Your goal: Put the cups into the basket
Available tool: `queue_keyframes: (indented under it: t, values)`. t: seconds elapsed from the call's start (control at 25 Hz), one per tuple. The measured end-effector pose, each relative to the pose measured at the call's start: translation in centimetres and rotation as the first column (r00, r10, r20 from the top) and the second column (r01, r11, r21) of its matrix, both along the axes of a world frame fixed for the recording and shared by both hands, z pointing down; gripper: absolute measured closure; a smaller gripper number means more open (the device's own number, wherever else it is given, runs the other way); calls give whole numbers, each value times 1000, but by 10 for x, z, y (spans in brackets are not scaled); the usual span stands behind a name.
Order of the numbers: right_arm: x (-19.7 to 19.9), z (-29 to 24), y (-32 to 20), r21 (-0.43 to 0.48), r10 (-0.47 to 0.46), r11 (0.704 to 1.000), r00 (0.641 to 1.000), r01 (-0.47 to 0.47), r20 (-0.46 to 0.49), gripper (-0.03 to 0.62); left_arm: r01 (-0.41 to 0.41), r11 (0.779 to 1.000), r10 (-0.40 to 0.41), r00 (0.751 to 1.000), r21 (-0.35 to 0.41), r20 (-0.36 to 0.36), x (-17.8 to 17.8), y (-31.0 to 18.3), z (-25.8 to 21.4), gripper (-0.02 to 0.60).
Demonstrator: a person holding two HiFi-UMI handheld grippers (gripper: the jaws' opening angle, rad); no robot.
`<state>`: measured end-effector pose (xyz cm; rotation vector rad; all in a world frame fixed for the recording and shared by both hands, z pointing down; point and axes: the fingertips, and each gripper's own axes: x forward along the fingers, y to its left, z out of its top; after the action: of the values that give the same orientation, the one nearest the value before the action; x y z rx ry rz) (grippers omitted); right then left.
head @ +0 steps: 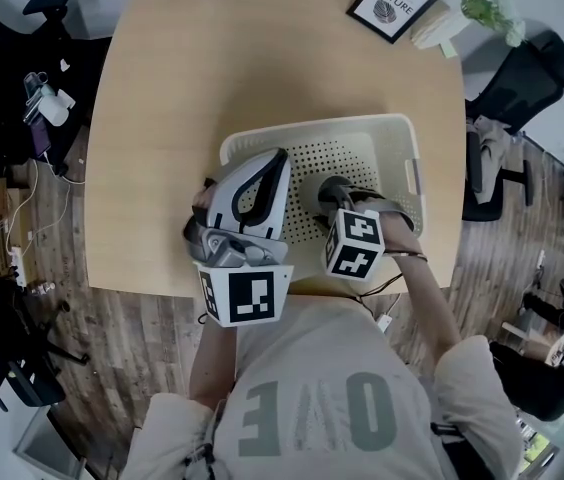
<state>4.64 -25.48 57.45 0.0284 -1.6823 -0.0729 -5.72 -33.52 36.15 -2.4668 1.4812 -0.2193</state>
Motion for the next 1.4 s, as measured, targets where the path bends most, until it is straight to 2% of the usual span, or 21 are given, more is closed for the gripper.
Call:
queue_keyframes:
  t: [0.36, 0.6, 0.72, 0.88, 1.0, 1.08, 1.12, 1.24, 1.28, 1.32, 1.4]
  values:
    - [-8, -27, -5, 54, 30, 998, 997, -33, 72, 450, -12, 1000, 12, 1000, 17, 10, 3, 4, -8, 574]
    - [-16, -70, -12, 109, 54, 991, 973, -80, 226, 474, -25, 999, 24, 999, 33, 31, 7, 8, -17, 574]
    - [-16, -94, -22, 175, 76, 976, 954, -131, 289, 484, -36, 998, 34, 999, 45, 43, 11, 11, -23, 574]
    - [-13, -138, -38, 300, 83, 928, 908, -221, 410, 568, -59, 996, 55, 996, 66, 65, 22, 18, -34, 574]
    - [-14, -182, -47, 329, 96, 888, 829, -322, 551, 594, -78, 994, 71, 994, 83, 84, 31, 23, -43, 574]
    - [-14, -217, -53, 363, 63, 844, 746, -394, 664, 595, -89, 992, 80, 992, 93, 93, 36, 26, -49, 574]
    - [-12, -236, -57, 372, 42, 814, 683, -446, 729, 595, -92, 991, 82, 992, 99, 99, 39, 27, -52, 574]
    - [0, -283, -61, 272, 36, 723, 428, -635, 903, 595, -96, 989, 82, 990, 117, 116, 44, 30, -64, 574]
    - [5, -292, -59, 246, 31, 705, 375, -665, 927, 595, -97, 988, 82, 989, 123, 121, 45, 32, -68, 574]
    - [8, -300, -57, 235, 19, 691, 343, -683, 939, 595, -98, 987, 82, 989, 129, 127, 45, 33, -73, 574]
    - [16, -311, -51, 233, -11, 663, 302, -712, 953, 595, -100, 986, 79, 984, 134, 157, 48, 37, -83, 574]
